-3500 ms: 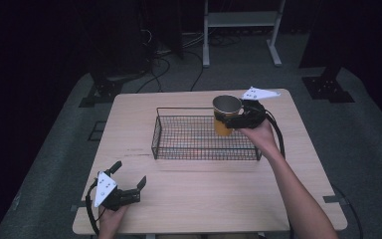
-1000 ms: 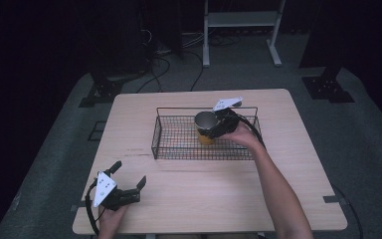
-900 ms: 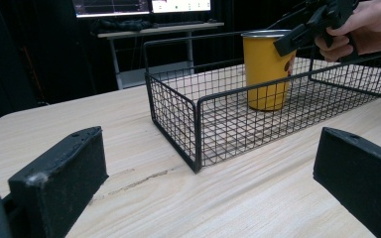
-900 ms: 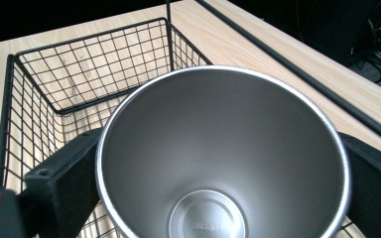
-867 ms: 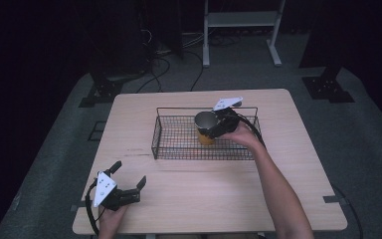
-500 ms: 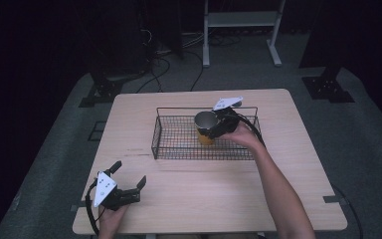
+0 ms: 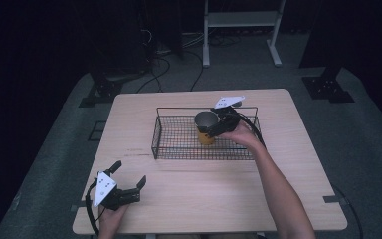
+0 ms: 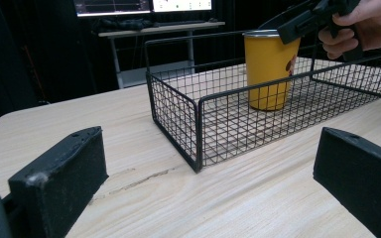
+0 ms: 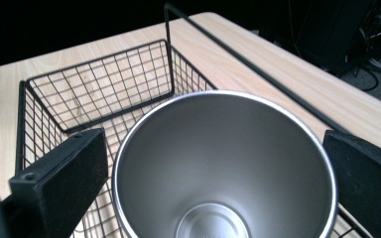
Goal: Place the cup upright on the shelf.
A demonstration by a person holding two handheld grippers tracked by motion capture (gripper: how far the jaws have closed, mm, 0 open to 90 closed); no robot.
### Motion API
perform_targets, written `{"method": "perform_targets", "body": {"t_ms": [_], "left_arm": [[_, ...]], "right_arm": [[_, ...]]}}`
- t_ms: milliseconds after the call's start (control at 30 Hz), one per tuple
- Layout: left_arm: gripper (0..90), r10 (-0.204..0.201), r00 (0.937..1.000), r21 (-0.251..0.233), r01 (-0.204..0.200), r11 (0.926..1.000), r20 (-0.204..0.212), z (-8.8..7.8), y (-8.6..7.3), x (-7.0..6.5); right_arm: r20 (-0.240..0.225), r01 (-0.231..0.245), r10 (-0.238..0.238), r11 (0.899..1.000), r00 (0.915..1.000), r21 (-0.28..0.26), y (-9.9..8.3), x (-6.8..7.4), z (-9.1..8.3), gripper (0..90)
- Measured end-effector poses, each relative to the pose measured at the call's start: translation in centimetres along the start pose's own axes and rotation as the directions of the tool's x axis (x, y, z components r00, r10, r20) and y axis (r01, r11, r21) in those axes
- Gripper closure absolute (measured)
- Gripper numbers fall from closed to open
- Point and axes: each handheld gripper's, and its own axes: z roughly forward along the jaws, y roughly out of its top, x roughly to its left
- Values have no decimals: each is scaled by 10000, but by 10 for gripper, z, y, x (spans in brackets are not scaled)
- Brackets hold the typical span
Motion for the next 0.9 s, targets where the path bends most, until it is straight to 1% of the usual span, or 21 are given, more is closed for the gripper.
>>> {"method": "perform_targets", "body": {"t_ms": [100, 167, 433, 667, 700, 733, 833, 900], "left_arm": [[0, -2, 10000, -3, 2, 10000, 4, 0, 0, 0], [0, 0, 10000, -8, 0, 10000, 7, 0, 0, 0], [0, -3, 10000, -10, 4, 10000, 13, 0, 0, 0], [0, 29, 10000, -33, -29, 10000, 14, 0, 0, -1], [0, 29, 10000, -33, -29, 10000, 14, 0, 0, -1], [0, 22, 10000, -25, -22, 10000, 4, 0, 0, -1], [0, 15, 10000, -38, -15, 10000, 3, -1, 0, -1], [0, 25, 10000, -33, -25, 10000, 16, 0, 0, -1]], "right_arm": [[3, -66, 66, 9998, 10000, -178, 2, 0, -2, 0], [-81, -223, 221, 9993, 9997, -305, 2, -1, -4, 0], [26, -218, 220, 9979, 9998, -616, 8, -1, -16, 0], [170, -209, 227, 9947, 9996, -1002, 12, -1, -35, 0], [170, -209, 227, 9947, 9996, -1002, 12, -1, -35, 0], [216, -190, 216, 9931, 9995, -1157, 12, -1, -41, 0], [227, -262, 292, 9924, 9993, -1201, 12, -1, -46, 0], [288, -280, 320, 9911, 9991, -1301, 11, -3, -52, 0]]}}
